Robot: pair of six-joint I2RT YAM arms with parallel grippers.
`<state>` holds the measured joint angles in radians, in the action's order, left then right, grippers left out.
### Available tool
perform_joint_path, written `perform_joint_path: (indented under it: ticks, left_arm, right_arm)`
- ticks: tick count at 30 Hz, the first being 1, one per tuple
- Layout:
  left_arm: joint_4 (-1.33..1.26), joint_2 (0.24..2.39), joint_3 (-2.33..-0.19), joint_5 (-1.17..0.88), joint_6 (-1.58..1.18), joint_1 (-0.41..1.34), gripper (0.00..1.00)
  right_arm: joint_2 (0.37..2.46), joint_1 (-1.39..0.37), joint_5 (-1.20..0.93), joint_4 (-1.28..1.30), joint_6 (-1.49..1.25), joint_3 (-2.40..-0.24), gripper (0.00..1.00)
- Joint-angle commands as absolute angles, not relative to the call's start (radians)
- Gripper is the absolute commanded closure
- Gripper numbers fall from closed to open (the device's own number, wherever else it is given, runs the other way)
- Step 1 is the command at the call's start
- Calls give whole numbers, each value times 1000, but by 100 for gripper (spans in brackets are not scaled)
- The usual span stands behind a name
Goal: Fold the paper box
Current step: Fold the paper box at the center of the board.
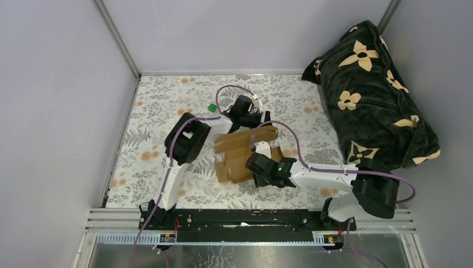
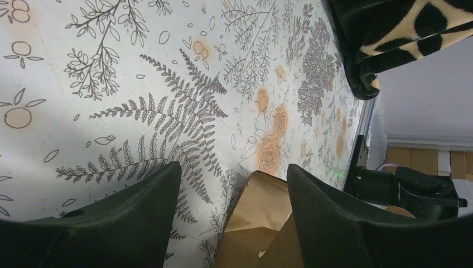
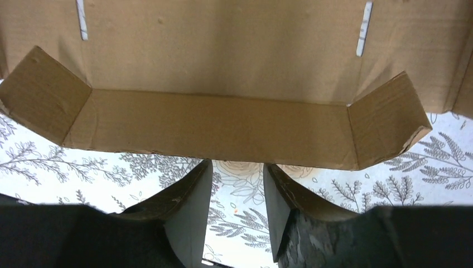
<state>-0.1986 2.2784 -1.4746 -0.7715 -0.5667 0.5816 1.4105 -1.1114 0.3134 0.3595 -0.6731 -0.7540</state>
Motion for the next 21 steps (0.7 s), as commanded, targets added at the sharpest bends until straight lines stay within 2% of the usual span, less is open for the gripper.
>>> perform_joint_path:
  ticks: [1, 21]
  left_arm:
    - [-175, 2262, -1436, -775, -548, 577, 23]
    - [-269, 2246, -1326, -799, -591, 615, 23]
  right_arm:
    - [1441, -1121, 396, 336, -645, -830, 53]
    - [1559, -1079, 474, 231, -577, -919, 52]
